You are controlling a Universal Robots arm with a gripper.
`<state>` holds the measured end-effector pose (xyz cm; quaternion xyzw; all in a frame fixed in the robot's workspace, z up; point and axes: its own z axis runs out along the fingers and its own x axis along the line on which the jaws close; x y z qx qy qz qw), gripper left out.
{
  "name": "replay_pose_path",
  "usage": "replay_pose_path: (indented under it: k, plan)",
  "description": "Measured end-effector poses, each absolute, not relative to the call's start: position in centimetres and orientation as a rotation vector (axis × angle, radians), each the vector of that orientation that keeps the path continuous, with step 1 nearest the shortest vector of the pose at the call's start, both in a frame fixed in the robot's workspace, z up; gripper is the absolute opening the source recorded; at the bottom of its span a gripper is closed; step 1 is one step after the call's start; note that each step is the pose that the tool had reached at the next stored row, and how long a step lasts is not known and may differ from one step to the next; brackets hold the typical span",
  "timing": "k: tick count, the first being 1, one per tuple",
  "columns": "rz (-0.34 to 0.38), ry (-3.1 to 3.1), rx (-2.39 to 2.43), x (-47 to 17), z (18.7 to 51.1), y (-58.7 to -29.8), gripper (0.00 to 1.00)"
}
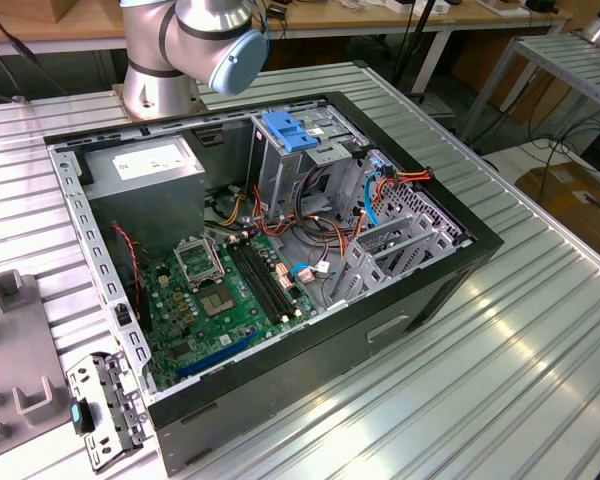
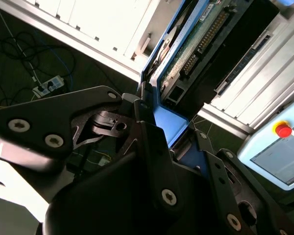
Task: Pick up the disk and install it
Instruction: 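Pick up the disk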
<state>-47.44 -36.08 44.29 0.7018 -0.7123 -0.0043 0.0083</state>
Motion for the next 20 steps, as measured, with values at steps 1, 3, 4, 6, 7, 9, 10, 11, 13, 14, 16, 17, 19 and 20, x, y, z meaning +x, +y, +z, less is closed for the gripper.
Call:
replay_pose_path:
  k: [1,3,4,6,7,9,10,11,13,14,16,17,19,20]
  plan:
    - [-0.013,-2.226,2.193,-47.4,44.3,-36.1,0.37]
    - [-0.013,-2.226,2.193,-47.4,44.5,-36.1,0.37]
    - [-0.013,-2.226,2.193,-47.4,44.5,-36.1,0.37]
    - [-0.013,-2.226,2.193,-47.4,44.7,-36.1,0.37]
    - [-0.013,-2.226,2.193,-47.4,44.7,-36.1,0.37]
    - [-0.013,-2.226,2.193,-47.4,44.9,-36.1,0.37]
    - [-0.013,-2.226,2.193,-47.4,45.0,-36.1,0.37]
    - [-0.013,-2.226,2.193,-47.4,45.1,-36.1,0.37]
    - [-0.013,-2.226,2.193,-47.4,45.2,-36.1,0.37]
    - [-0.013,-2.226,2.193,-47.4,45.3,-36.1,0.37]
    - [-0.013,-2.226,2.193,-47.4,45.4,-36.1,0.37]
    - [-0.013,-2.226,2.193,-47.4,45.5,-36.1,0.37]
    - [-0.013,-2.226,2.193,-47.4,45.6,-36.1,0.37]
    - [-0.013,-2.226,2.193,-47.4,45.7,-36.1,0.37]
